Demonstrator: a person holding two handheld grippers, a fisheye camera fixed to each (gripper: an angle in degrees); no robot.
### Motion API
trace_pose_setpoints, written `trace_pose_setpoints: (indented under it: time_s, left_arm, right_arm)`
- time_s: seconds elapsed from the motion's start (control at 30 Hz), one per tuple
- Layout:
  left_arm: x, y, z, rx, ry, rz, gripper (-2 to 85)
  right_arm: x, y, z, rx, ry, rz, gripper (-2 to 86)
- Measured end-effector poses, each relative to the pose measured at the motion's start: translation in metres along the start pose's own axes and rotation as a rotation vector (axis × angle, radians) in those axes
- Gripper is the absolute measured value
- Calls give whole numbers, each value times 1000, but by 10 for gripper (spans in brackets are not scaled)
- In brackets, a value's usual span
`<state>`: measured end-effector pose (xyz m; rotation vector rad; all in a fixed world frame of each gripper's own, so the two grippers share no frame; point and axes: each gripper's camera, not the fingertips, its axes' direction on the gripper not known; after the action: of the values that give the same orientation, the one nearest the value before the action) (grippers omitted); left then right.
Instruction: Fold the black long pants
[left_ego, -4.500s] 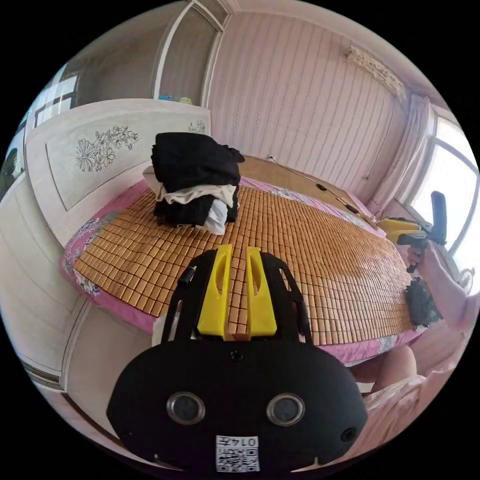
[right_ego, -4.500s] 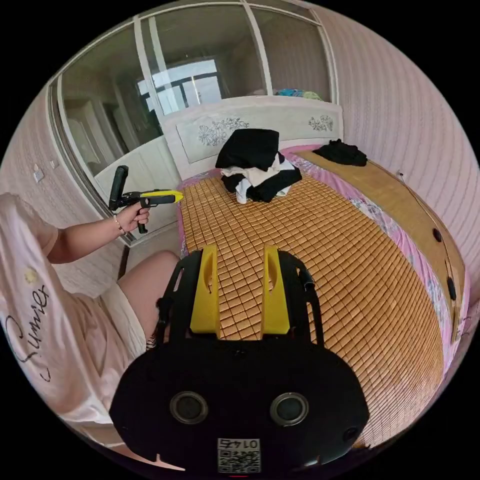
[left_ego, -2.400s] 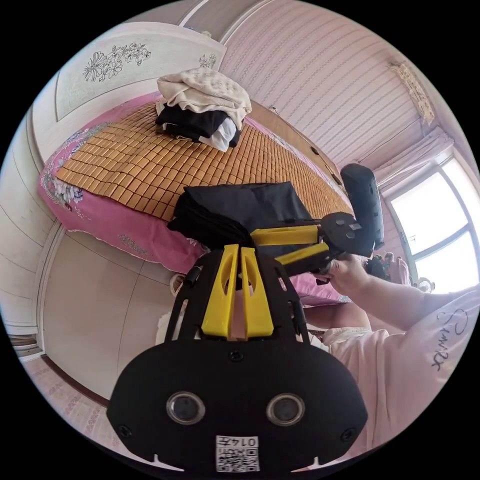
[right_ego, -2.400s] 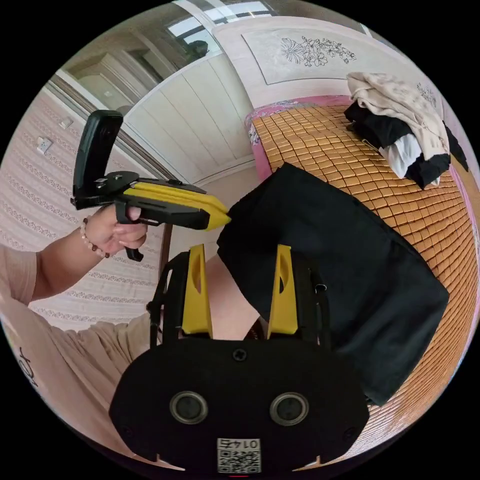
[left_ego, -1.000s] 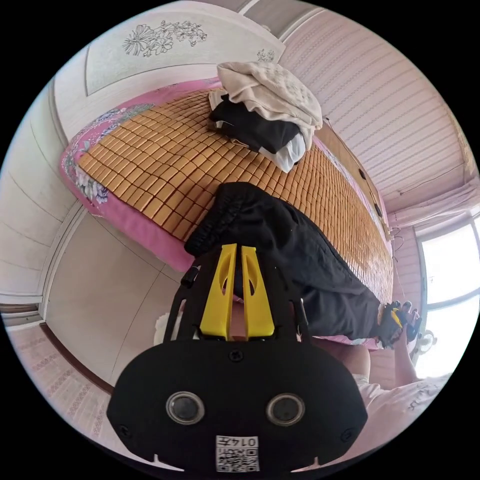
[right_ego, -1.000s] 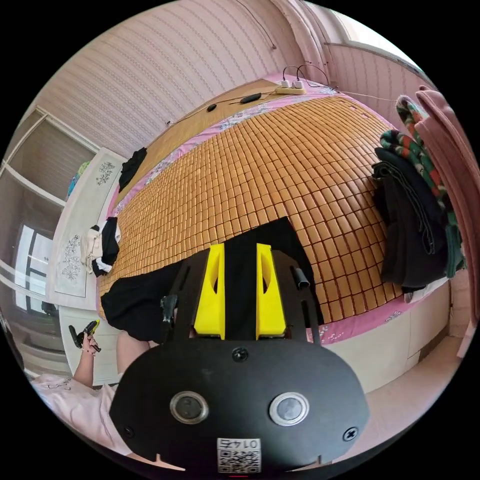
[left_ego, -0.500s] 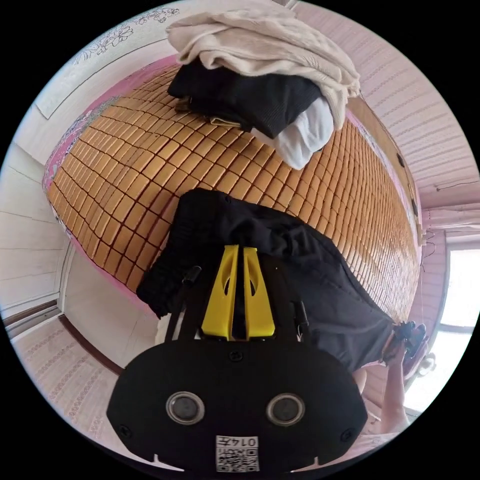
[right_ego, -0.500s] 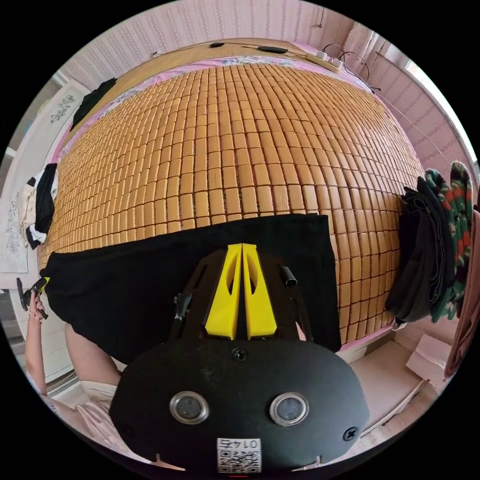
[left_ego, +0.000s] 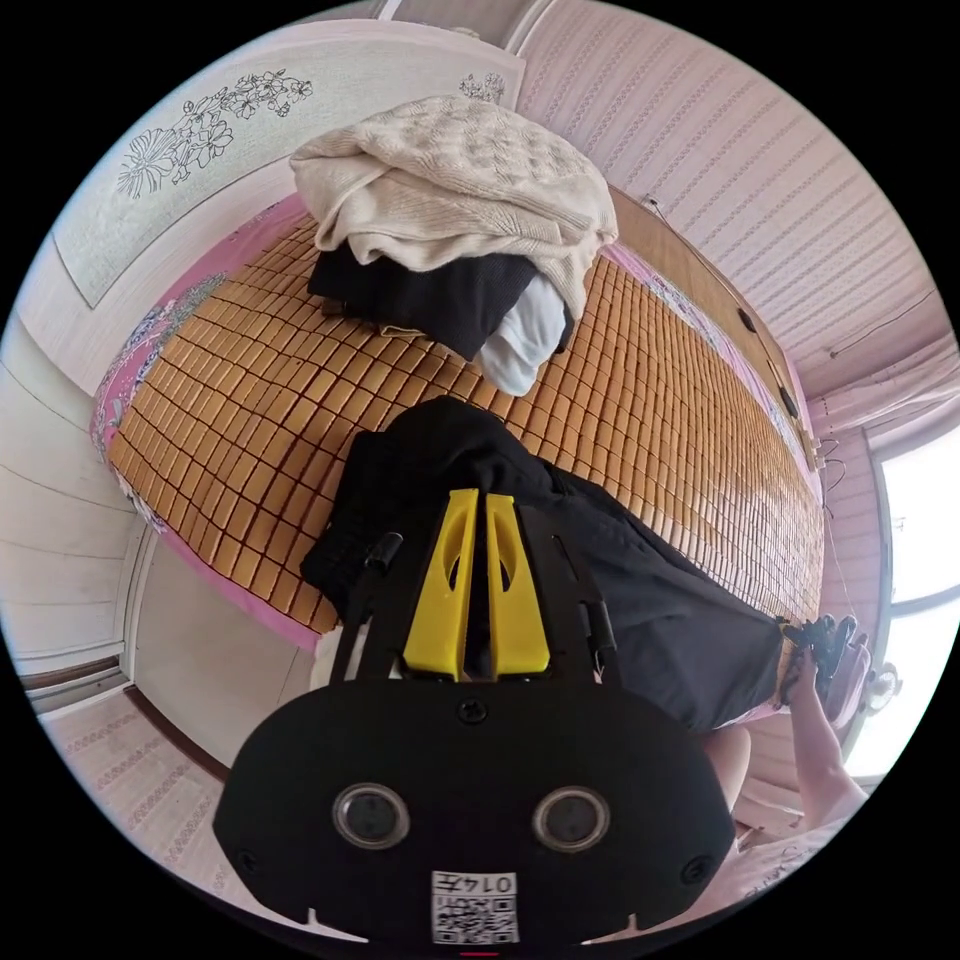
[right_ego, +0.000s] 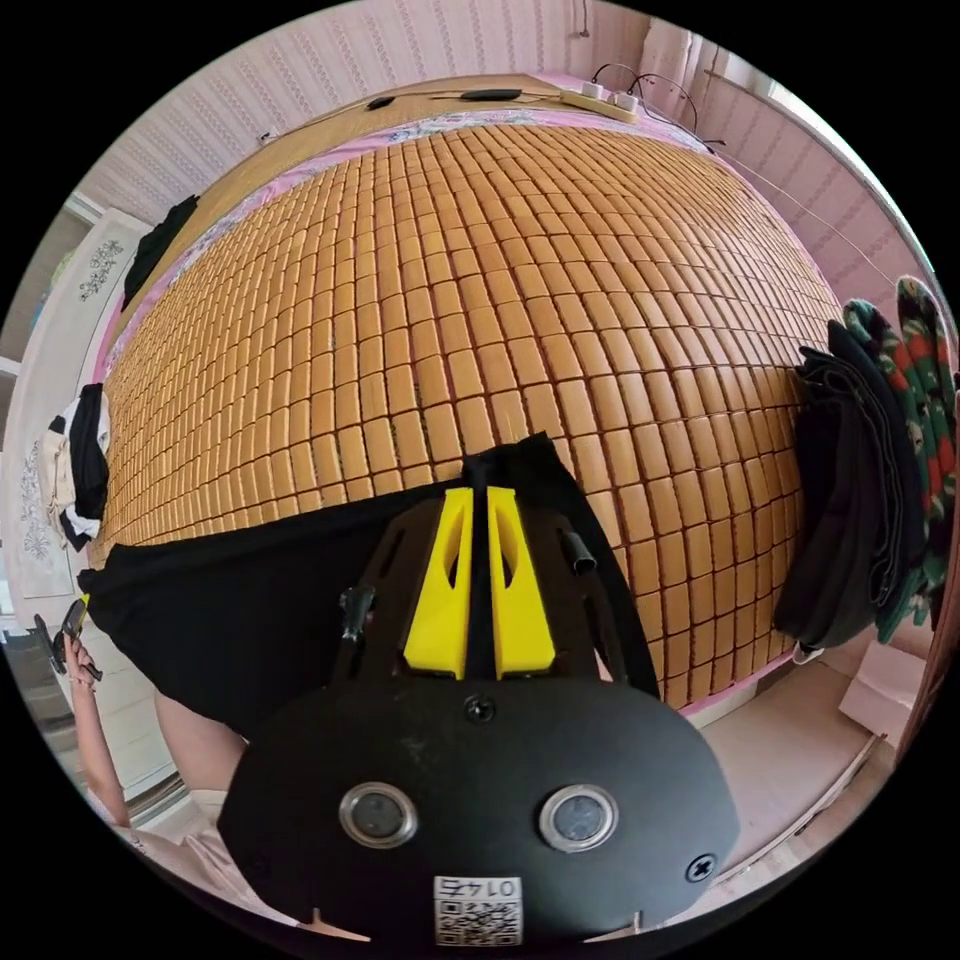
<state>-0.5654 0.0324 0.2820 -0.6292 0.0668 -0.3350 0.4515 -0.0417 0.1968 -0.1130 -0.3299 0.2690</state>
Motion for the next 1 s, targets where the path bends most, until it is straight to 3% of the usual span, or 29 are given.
trace_pose_setpoints:
  time_s: [0.2, 0.37, 0.43, 0.73, 0.83, 1.0]
  left_arm:
    - [17, -12, -47, 149, 83, 47, -6]
    - [15, 1, -114, 389, 266, 104, -6]
    - [10, 14, -119, 389, 308, 134, -6]
    - [-47, 104, -8, 2, 172, -52, -9]
    - [-61, 120, 5, -34, 188, -91, -9]
    - [-63, 126, 10, -122, 68, -75, -9]
  right_arm:
    - [28, 10, -117, 256, -221, -1, 7]
    - [61, 54, -223, 532, -414, -52, 5]
    - [78, 86, -245, 599, -440, -56, 5]
    - [134, 175, -144, 260, -382, 157, 0]
    - [140, 201, -130, 192, -344, 186, 0]
    - [143, 225, -138, 141, -212, 207, 14]
